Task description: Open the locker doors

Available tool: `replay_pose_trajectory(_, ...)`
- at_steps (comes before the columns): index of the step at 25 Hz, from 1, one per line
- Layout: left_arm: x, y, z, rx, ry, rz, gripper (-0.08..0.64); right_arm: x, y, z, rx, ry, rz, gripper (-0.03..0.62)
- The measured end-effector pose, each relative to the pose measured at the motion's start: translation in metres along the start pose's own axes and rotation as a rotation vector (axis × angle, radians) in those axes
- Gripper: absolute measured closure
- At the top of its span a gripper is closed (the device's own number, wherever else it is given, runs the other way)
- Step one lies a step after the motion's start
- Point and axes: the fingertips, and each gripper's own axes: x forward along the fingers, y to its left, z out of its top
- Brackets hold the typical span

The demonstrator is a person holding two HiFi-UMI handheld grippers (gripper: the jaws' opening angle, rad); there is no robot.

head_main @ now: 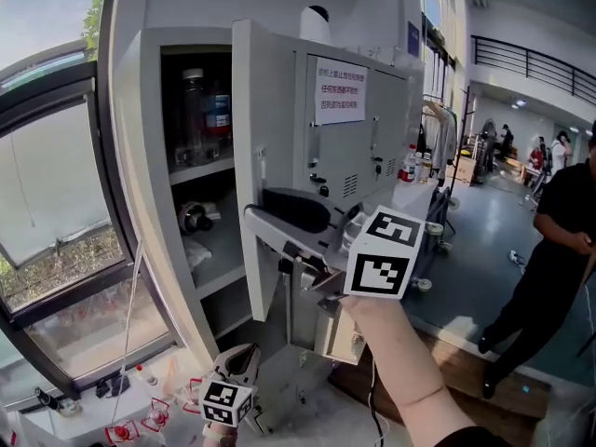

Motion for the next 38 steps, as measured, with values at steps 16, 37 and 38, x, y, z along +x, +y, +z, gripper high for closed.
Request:
replay_pose_trajectory(16,0.071,-0.086,0.011,0.02,-0.016,-0.259,0.54,-0.104,-0.022,0.031,-0.062,-0.025,-0.174,0.449)
replay_pose_trajectory(37,0.128,-0.161,0.01,0.028,-0.003,-0.459,0.54,-0.232,-0.113,0.041,-0.028,-0.101,-0.539,0.509)
replay_pose_trajectory(38,0.129,-0.161,0.008,0.025,-0.001,-0.465,0.54,-0.234,-0.115,0.038,-0.022,-0.102,-0.548,0.509)
